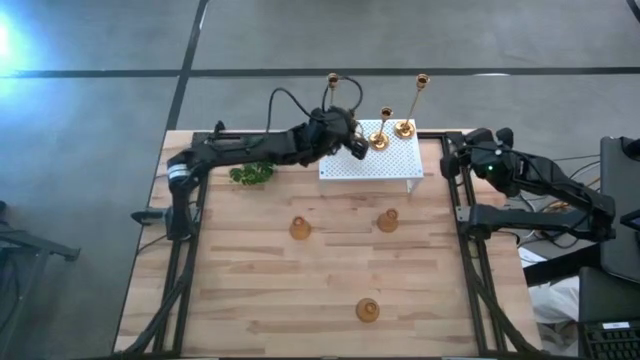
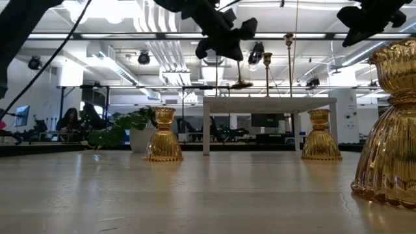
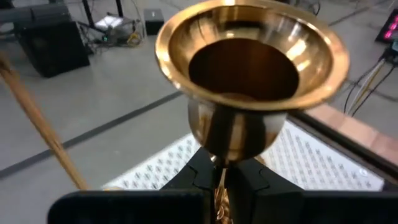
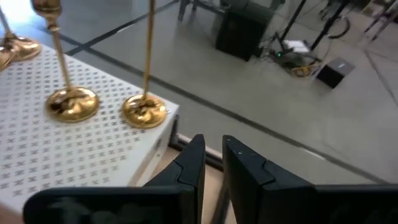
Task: Pick & Place candle stick holders
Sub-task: Put the gold candle holder on the shelf
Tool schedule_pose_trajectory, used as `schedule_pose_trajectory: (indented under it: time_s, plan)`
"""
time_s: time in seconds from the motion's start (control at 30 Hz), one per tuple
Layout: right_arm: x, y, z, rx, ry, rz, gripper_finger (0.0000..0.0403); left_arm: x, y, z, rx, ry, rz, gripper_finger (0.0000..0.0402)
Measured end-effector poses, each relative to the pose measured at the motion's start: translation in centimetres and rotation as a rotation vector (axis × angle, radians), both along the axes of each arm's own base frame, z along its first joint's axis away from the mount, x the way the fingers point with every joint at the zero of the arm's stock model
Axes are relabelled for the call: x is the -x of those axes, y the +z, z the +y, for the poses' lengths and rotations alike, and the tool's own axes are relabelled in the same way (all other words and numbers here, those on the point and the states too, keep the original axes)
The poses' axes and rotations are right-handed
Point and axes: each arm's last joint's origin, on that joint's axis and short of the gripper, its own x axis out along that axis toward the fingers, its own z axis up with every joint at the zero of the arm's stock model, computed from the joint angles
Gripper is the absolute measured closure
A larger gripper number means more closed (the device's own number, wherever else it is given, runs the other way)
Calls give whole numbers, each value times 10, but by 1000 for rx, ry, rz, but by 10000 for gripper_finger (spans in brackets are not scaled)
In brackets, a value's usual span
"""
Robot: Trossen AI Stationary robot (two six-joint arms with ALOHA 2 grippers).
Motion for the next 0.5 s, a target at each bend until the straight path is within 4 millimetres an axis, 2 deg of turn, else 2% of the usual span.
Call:
schedule_pose_trajectory:
  time_s: [0.17,0.3,0.5]
  plan:
    - [10,1,3,9,3,-8,351,-18,-12,3,10,27,65,383]
    - [18,0,6,6,5,-6,351,-26,-8,12,-3,49,58,383]
    - [25,0,8,6,8,-21,351,-27,-7,19,-4,68,88,383]
